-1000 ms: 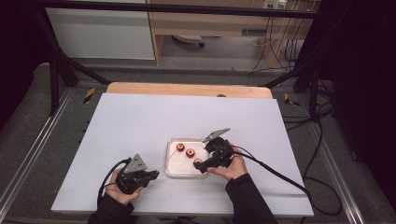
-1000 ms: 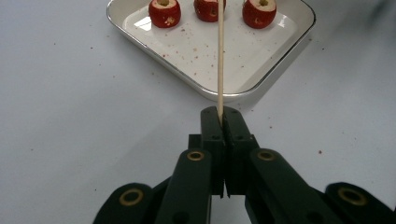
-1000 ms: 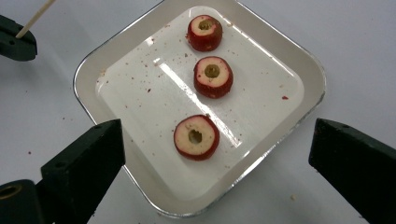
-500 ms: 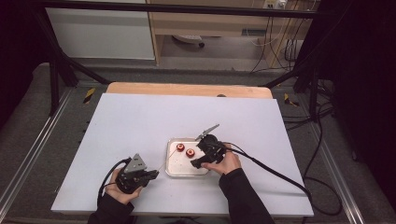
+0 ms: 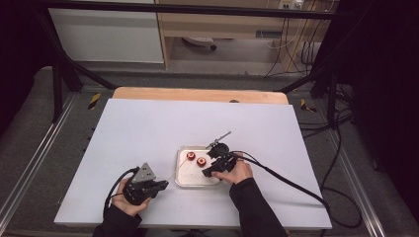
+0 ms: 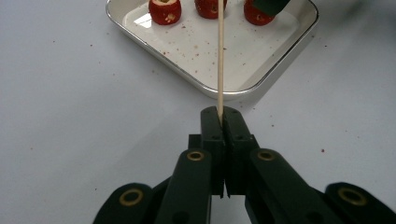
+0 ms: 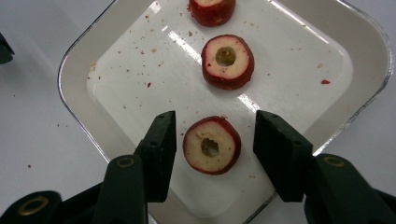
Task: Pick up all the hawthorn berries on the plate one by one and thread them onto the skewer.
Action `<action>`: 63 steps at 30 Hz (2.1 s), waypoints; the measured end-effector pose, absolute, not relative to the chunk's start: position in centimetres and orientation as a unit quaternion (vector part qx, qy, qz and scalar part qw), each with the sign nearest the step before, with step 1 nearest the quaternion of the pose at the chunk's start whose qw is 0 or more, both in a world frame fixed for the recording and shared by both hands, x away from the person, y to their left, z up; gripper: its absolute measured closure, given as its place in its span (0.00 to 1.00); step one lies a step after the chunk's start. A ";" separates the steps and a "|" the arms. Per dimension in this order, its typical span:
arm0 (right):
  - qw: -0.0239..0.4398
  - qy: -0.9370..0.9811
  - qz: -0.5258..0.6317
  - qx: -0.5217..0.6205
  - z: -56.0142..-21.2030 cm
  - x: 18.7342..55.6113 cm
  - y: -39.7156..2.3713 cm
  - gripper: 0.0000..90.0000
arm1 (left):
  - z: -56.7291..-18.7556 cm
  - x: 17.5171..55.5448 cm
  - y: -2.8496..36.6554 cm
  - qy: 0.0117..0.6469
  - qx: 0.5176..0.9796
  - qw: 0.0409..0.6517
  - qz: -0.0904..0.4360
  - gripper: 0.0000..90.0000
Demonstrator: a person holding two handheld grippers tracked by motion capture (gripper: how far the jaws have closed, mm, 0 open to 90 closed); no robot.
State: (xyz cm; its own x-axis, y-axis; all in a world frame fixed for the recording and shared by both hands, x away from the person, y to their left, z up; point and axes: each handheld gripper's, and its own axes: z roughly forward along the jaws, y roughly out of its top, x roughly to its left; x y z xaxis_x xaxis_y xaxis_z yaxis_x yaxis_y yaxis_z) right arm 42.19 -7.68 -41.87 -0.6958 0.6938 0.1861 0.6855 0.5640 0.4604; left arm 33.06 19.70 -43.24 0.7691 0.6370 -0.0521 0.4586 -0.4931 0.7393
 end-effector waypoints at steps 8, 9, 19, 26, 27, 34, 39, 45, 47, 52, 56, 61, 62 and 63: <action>-0.002 0.893 0.249 0.375 -41.8 42.3 -7.7 0.62 | -43.3 33.1 19.6 0.319 0.858 0.386 0.113 0.98; -0.003 0.893 0.248 0.375 -41.8 42.3 -7.7 0.62 | -43.3 33.1 19.6 0.319 0.858 0.386 0.113 0.98; -0.011 0.897 0.236 0.374 -42.1 42.4 -7.6 0.66 | -43.3 33.1 19.6 0.317 0.860 0.384 0.114 0.98; -0.011 0.889 0.252 0.383 -41.5 42.4 -7.7 0.67 | -43.2 33.0 19.6 0.318 0.857 0.388 0.117 0.98; -0.011 0.883 0.262 0.390 -40.9 42.2 -7.9 0.67 | -43.1 32.9 19.6 0.318 0.857 0.388 0.117 0.98; -0.004 0.866 0.299 0.401 -39.5 41.9 -8.7 0.67 | -43.1 32.8 19.6 0.321 0.853 0.393 0.124 0.98; 0.002 0.850 0.335 0.406 -38.9 41.4 -9.0 0.67 | -43.0 32.7 19.5 0.324 0.849 0.398 0.127 0.98; 0.002 0.816 0.394 0.423 -38.7 41.0 -10.0 0.67 | -43.0 32.5 19.4 0.329 0.840 0.411 0.131 0.98; 0.007 0.804 0.413 0.427 -38.7 40.8 -10.2 0.67 | -42.9 32.4 19.4 0.334 0.835 0.417 0.132 0.98; 0.010 0.770 0.462 0.440 -38.6 40.4 -10.4 0.67 | -42.8 32.4 19.4 0.350 0.819 0.434 0.134 0.98; 0.002 0.726 0.517 0.454 -38.6 40.3 -10.7 0.67 | -42.7 32.2 19.2 0.355 0.813 0.441 0.135 0.98; -0.001 0.702 0.543 0.460 -39.0 40.1 -10.9 0.67 | -42.7 31.9 18.3 0.362 0.806 0.449 0.135 0.98; -0.002 0.696 0.550 0.462 -39.0 40.1 -11.0 0.67 | -42.8 31.8 18.1 0.361 0.805 0.451 0.135 0.98; -0.002 0.689 0.557 0.464 -39.0 40.0 -11.0 0.67 | -42.8 31.7 17.9 0.362 0.804 0.452 0.135 0.98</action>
